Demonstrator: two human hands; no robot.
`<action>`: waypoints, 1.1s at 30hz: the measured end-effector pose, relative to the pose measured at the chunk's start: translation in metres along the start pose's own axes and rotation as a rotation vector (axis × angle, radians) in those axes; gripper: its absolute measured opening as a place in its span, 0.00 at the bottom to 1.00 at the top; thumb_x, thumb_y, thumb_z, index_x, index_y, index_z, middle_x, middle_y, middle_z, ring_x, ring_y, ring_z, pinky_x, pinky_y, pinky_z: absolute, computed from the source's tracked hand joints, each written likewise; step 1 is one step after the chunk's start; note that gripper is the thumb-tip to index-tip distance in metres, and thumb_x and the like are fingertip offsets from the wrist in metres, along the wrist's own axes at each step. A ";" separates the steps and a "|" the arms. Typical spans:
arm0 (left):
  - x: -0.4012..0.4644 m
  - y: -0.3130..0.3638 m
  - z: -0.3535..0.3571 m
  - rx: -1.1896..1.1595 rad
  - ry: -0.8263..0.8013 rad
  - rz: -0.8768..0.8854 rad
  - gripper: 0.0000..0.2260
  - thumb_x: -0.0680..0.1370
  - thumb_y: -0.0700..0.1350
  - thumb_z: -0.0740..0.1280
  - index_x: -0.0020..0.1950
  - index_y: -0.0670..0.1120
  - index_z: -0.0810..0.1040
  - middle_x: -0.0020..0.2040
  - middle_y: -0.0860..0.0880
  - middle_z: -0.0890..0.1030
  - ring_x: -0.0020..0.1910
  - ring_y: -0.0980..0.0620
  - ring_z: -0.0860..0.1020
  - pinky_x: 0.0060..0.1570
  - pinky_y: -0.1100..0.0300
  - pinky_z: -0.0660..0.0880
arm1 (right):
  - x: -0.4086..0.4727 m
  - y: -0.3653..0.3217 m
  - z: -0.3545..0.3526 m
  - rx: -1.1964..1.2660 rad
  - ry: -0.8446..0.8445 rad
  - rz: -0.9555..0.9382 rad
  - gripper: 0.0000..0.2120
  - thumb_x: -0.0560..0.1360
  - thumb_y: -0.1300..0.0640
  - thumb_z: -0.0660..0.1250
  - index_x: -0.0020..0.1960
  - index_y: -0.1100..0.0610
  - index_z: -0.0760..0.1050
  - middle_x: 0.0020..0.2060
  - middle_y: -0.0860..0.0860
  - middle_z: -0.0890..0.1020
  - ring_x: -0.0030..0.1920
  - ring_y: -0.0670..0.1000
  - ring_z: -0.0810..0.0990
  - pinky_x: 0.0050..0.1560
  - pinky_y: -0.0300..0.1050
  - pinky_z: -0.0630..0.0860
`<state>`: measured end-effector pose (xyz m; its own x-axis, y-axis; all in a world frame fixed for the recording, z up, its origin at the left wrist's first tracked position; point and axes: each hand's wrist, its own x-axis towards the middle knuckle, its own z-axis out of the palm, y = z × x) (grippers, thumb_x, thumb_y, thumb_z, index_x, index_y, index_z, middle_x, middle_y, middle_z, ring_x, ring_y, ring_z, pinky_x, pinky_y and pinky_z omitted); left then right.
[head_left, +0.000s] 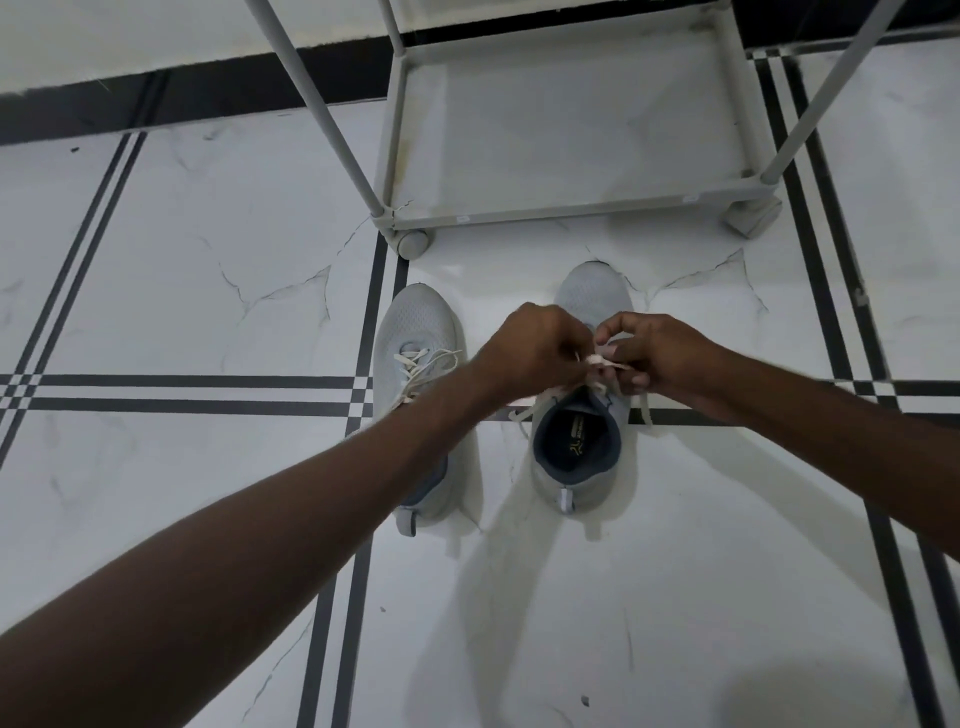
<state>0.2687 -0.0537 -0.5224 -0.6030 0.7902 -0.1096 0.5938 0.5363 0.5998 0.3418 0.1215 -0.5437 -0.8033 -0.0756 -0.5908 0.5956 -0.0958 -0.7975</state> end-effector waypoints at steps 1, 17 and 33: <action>-0.001 0.005 0.003 0.080 0.048 0.036 0.04 0.72 0.44 0.73 0.41 0.44 0.84 0.34 0.48 0.83 0.30 0.52 0.74 0.33 0.60 0.68 | -0.001 -0.002 0.000 0.008 -0.011 0.021 0.07 0.78 0.67 0.59 0.50 0.59 0.74 0.32 0.58 0.75 0.24 0.47 0.65 0.29 0.39 0.67; -0.032 -0.014 0.033 -0.213 0.364 -0.411 0.05 0.69 0.43 0.70 0.35 0.46 0.76 0.32 0.49 0.82 0.32 0.49 0.80 0.36 0.51 0.79 | -0.008 0.010 -0.033 -1.112 0.375 -0.407 0.06 0.73 0.54 0.71 0.39 0.53 0.83 0.30 0.50 0.83 0.31 0.49 0.77 0.32 0.38 0.66; -0.042 -0.024 0.034 0.436 -0.094 -0.133 0.10 0.79 0.46 0.64 0.56 0.42 0.76 0.52 0.42 0.83 0.51 0.38 0.80 0.41 0.54 0.69 | -0.004 0.031 -0.030 -1.376 0.167 -0.431 0.10 0.80 0.52 0.61 0.42 0.54 0.65 0.37 0.58 0.81 0.37 0.63 0.77 0.34 0.48 0.66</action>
<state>0.2979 -0.0899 -0.5596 -0.6500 0.7188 -0.2468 0.6953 0.6935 0.1885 0.3633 0.1491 -0.5694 -0.9637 -0.1645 -0.2103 -0.0857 0.9366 -0.3397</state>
